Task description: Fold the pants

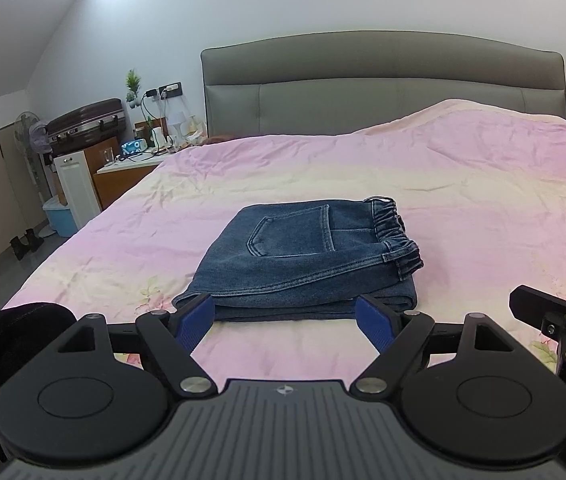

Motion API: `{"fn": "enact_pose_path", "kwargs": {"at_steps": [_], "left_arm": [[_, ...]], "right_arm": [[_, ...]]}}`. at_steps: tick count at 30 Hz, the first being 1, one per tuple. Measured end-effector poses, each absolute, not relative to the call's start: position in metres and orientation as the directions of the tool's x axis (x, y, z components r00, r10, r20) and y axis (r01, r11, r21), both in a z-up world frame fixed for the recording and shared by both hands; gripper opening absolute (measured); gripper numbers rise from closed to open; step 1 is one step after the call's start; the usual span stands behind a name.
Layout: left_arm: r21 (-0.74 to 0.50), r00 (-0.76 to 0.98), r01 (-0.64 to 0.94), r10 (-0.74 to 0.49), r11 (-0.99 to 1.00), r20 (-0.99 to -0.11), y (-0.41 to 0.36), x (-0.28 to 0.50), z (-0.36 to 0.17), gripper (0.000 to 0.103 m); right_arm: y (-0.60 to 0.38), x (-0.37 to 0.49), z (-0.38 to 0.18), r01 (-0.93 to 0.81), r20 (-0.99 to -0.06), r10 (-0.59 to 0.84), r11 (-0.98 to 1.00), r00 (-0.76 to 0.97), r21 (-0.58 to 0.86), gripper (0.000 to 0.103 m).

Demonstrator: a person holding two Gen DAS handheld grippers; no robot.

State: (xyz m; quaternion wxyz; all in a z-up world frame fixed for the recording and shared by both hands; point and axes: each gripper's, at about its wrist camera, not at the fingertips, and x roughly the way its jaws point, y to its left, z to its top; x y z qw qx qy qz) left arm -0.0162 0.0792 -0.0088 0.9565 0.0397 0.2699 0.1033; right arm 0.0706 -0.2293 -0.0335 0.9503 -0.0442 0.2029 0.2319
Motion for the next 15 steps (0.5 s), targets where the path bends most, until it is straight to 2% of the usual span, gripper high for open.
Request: {"fn": "enact_pose_path", "kwargs": {"at_steps": [15], "left_arm": [[0.136,0.838,-0.167,0.214,0.976,-0.502,0.0797,-0.0124,-0.0045,0.094]], "right_arm": [[-0.2307,0.0663,-0.0306,-0.468,-0.391,0.434,0.884,0.812,0.009,0.098]]}}
